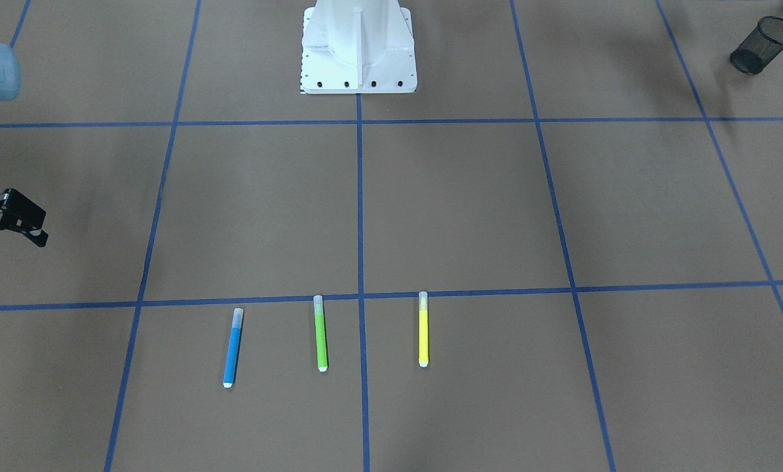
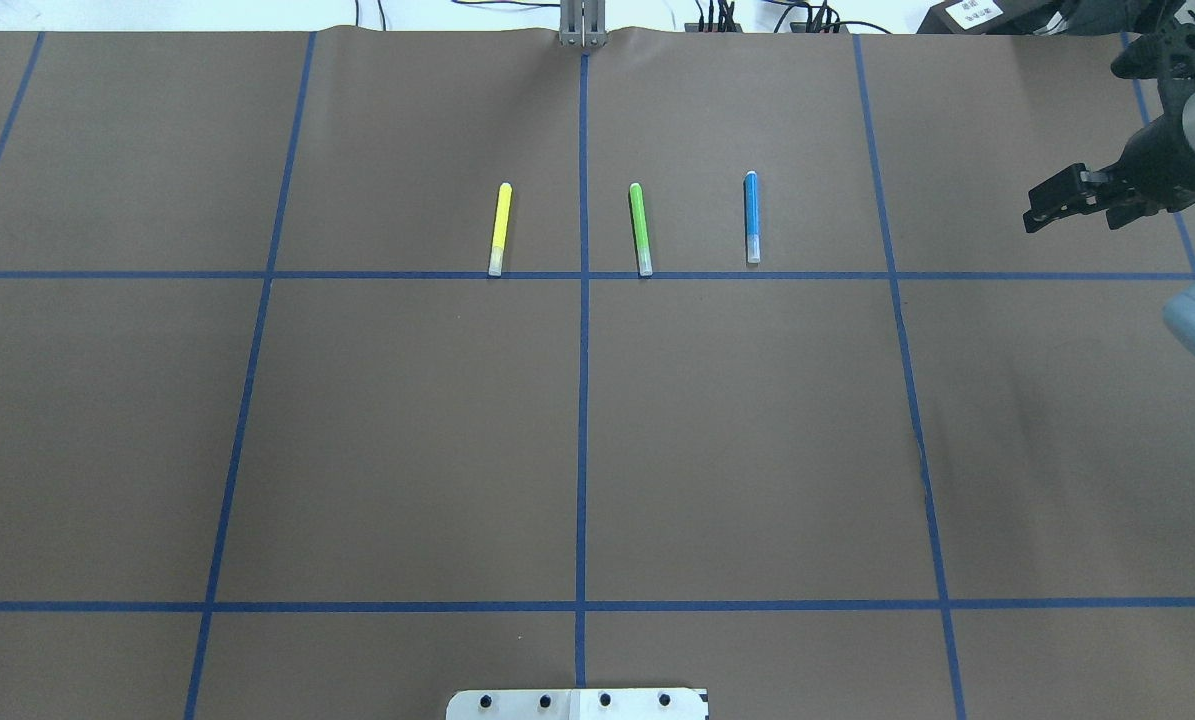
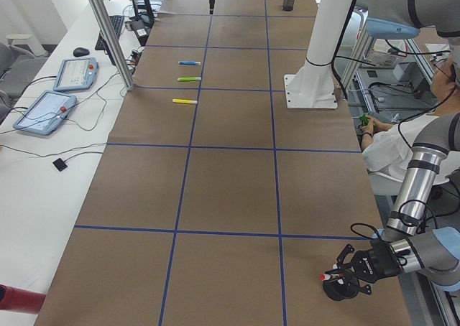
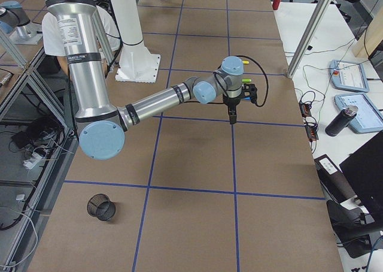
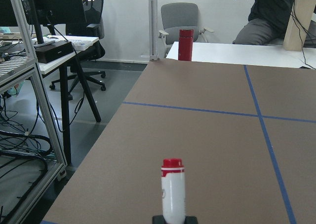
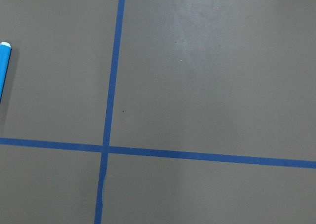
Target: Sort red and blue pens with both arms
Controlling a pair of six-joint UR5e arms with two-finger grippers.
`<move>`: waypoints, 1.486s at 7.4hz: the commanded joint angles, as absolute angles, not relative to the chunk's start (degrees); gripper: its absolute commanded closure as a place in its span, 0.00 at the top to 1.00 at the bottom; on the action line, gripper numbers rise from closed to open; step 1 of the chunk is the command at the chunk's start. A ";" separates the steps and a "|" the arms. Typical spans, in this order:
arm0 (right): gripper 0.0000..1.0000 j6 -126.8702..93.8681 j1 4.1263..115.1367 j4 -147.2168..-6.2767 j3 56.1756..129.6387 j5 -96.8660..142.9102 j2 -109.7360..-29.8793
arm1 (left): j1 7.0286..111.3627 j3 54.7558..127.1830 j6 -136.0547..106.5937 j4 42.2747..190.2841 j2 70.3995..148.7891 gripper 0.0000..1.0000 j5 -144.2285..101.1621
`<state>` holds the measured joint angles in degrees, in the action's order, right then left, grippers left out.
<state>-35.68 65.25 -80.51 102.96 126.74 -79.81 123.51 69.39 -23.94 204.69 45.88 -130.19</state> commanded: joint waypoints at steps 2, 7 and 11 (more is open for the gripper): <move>1.00 -35.68 65.21 -80.51 103.01 126.74 -79.80 | 127.61 66.89 -20.57 204.70 45.79 0.00 -131.91; 1.00 -35.68 65.30 -80.51 102.92 126.74 -79.80 | 129.37 64.43 -20.30 204.61 45.70 0.00 -131.92; 1.00 -35.68 65.21 -80.51 102.92 126.74 -79.80 | 130.25 63.63 -20.30 204.70 45.62 0.00 -131.92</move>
